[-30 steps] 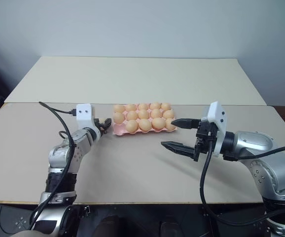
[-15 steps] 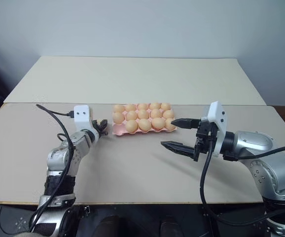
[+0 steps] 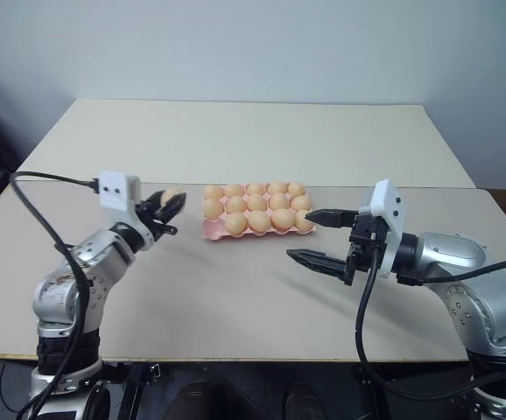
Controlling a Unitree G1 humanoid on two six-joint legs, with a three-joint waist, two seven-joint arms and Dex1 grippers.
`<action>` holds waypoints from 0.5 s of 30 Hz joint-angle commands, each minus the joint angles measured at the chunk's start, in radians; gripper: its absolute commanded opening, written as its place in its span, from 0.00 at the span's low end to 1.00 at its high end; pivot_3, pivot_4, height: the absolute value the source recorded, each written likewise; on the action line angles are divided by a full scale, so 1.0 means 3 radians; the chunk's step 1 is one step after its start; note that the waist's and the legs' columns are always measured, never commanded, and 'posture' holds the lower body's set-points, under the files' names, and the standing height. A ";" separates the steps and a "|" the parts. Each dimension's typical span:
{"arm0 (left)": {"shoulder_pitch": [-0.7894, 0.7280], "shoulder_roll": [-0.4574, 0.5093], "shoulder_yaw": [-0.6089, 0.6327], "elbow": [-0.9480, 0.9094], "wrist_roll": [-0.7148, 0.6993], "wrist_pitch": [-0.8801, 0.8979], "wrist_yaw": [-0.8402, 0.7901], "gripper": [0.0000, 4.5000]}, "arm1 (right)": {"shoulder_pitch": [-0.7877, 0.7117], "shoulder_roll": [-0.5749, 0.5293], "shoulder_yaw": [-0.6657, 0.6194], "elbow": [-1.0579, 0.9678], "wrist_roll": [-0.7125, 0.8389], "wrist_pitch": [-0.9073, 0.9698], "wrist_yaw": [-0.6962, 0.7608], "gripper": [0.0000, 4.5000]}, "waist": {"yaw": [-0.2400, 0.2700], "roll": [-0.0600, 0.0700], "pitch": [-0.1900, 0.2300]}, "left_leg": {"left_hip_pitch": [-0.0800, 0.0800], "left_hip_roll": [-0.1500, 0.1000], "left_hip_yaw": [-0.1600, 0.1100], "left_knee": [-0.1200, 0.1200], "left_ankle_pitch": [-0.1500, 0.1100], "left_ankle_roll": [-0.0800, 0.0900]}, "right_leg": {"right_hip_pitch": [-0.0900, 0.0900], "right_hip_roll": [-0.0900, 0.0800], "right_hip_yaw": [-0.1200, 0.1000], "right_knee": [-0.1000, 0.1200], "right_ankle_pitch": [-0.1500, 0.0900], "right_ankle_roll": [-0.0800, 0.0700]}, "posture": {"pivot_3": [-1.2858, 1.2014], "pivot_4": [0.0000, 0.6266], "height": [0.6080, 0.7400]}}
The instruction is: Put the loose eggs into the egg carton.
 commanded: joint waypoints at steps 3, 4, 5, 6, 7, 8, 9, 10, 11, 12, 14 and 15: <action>-0.0081 -0.0056 -0.0261 0.0215 0.0121 -0.0245 -0.0121 0.33 | 0.0002 -0.0023 -0.0086 -0.0095 0.0028 -0.0028 -0.0012 1.00 | -0.0001 0.0000 0.0000 | 0.0000 0.0000 0.0000 0.0000 0.0000 0.0000 | 0.0000 0.0001 0.0000 0.0001 0.0000 0.0000 | 0.52 0.24 1.00; -0.0091 -0.0059 -0.0290 0.0251 0.0130 -0.0263 -0.0142 0.33 | 0.0011 -0.0027 -0.0096 -0.0104 0.0033 -0.0022 -0.0022 1.00 | -0.0002 0.0000 0.0000 | 0.0000 0.0000 0.0000 0.0000 0.0000 0.0000 | 0.0000 0.0001 0.0000 0.0001 0.0000 0.0000 | 0.52 0.24 1.00; -0.0095 -0.0057 -0.0322 0.0276 0.0156 -0.0287 -0.0153 0.33 | 0.0020 -0.0031 -0.0105 -0.0112 0.0036 -0.0018 -0.0028 1.00 | -0.0006 0.0000 0.0000 | 0.0000 0.0000 0.0000 0.0000 0.0000 0.0000 | 0.0000 0.0001 0.0000 0.0001 0.0000 0.0000 | 0.52 0.24 1.00; -0.0101 -0.0048 -0.0355 0.0305 0.0192 -0.0301 -0.0157 0.33 | 0.0024 -0.0033 -0.0110 -0.0117 0.0039 -0.0015 -0.0034 1.00 | -0.0007 0.0000 0.0000 | 0.0000 0.0000 0.0000 0.0000 0.0000 0.0000 | 0.0000 0.0001 0.0000 0.0000 0.0000 0.0000 | 0.52 0.24 1.00; -0.0105 -0.0038 -0.0390 0.0340 0.0240 -0.0321 -0.0152 0.33 | 0.0030 -0.0035 -0.0115 -0.0122 0.0041 -0.0014 -0.0042 1.00 | -0.0005 0.0000 0.0000 | 0.0000 0.0000 0.0000 0.0000 0.0000 0.0001 | 0.0000 0.0001 0.0000 0.0000 0.0000 0.0000 | 0.52 0.24 1.00; -0.0109 -0.0038 -0.0411 0.0371 0.0278 -0.0337 -0.0136 0.33 | 0.0035 -0.0036 -0.0119 -0.0126 0.0042 -0.0014 -0.0049 1.00 | -0.0005 0.0000 0.0000 | 0.0000 0.0000 0.0000 0.0000 0.0000 0.0001 | -0.0001 0.0001 0.0000 0.0000 0.0000 0.0000 | 0.52 0.24 1.00; -0.0111 -0.0045 -0.0419 0.0399 0.0302 -0.0348 -0.0123 0.33 | 0.0041 -0.0036 -0.0124 -0.0132 0.0044 -0.0013 -0.0056 1.00 | -0.0003 0.0000 0.0000 | 0.0000 0.0000 -0.0001 0.0000 0.0000 0.0001 | -0.0001 0.0001 0.0000 0.0000 0.0000 0.0000 | 0.52 0.24 1.00; -0.0111 -0.0060 -0.0418 0.0424 0.0309 -0.0357 -0.0118 0.33 | 0.0049 -0.0035 -0.0129 -0.0137 0.0046 -0.0012 -0.0063 1.00 | -0.0004 0.0000 0.0000 | 0.0000 0.0000 -0.0001 0.0000 0.0000 0.0001 | -0.0001 0.0001 0.0000 0.0000 0.0000 0.0000 | 0.52 0.24 1.00; -0.0109 -0.0075 -0.0427 0.0449 0.0309 -0.0360 -0.0129 0.33 | 0.0060 -0.0035 -0.0133 -0.0142 0.0047 -0.0014 -0.0066 1.00 | -0.0003 0.0000 0.0000 | 0.0000 0.0000 0.0000 0.0000 0.0000 0.0001 | 0.0000 0.0001 0.0000 0.0000 0.0000 0.0000 | 0.52 0.24 1.00; -0.0104 -0.0082 -0.0448 0.0473 0.0321 -0.0371 -0.0146 0.33 | 0.0072 -0.0033 -0.0134 -0.0147 0.0046 -0.0018 -0.0068 1.00 | -0.0003 0.0000 0.0000 | 0.0000 0.0000 -0.0001 0.0000 0.0000 0.0001 | 0.0000 0.0001 0.0000 0.0000 0.0000 0.0000 | 0.52 0.24 1.00; -0.0100 -0.0095 -0.0478 0.0519 0.0349 -0.0387 -0.0154 0.33 | 0.0079 -0.0028 -0.0127 -0.0153 0.0044 -0.0022 -0.0075 1.00 | -0.0002 0.0000 0.0000 | 0.0000 0.0000 -0.0001 0.0000 0.0000 0.0001 | 0.0000 0.0001 0.0000 0.0000 0.0000 0.0000 | 0.52 0.24 1.00; -0.0098 -0.0108 -0.0480 0.0531 0.0358 -0.0382 -0.0133 0.33 | 0.0078 -0.0028 -0.0131 -0.0153 0.0048 -0.0020 -0.0079 1.00 | -0.0002 0.0000 0.0000 | 0.0000 0.0000 -0.0001 0.0000 0.0000 0.0001 | 0.0000 0.0001 0.0000 0.0000 0.0000 0.0000 | 0.52 0.24 1.00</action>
